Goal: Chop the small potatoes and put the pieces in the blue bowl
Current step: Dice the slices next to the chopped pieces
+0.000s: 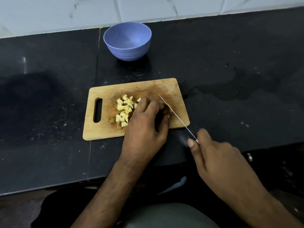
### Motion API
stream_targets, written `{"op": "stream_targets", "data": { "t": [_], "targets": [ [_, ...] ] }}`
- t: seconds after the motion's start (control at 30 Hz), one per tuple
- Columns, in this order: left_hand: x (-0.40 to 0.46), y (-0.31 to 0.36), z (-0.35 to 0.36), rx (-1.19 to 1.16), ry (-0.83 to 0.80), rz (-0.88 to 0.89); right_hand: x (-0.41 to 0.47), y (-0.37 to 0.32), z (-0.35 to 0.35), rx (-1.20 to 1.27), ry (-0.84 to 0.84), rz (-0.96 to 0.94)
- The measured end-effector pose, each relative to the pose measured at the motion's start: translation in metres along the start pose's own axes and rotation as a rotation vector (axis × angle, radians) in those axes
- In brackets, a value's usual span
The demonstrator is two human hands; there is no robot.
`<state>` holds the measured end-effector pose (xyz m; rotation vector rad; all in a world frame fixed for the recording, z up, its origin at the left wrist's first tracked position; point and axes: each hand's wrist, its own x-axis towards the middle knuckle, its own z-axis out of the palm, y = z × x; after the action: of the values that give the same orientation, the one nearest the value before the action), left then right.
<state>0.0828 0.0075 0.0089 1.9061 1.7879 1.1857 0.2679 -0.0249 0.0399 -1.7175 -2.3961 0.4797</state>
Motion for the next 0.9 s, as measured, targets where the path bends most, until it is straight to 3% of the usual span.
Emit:
{"op": "stream_targets", "data": {
  "t": [0.2, 0.37, 0.9],
  "targets": [
    [0.001, -0.001, 0.001, 0.0, 0.016, -0.02, -0.006, -0.012, 0.002, 0.208, 0.015, 0.074],
    [0.002, 0.0, 0.0, 0.0, -0.005, -0.011, -0.009, -0.011, 0.001, 0.115, 0.072, 0.074],
    [0.003, -0.004, 0.002, -0.015, -0.027, 0.043, -0.011, -0.013, -0.02, 0.112, -0.032, 0.11]
  ]
}}
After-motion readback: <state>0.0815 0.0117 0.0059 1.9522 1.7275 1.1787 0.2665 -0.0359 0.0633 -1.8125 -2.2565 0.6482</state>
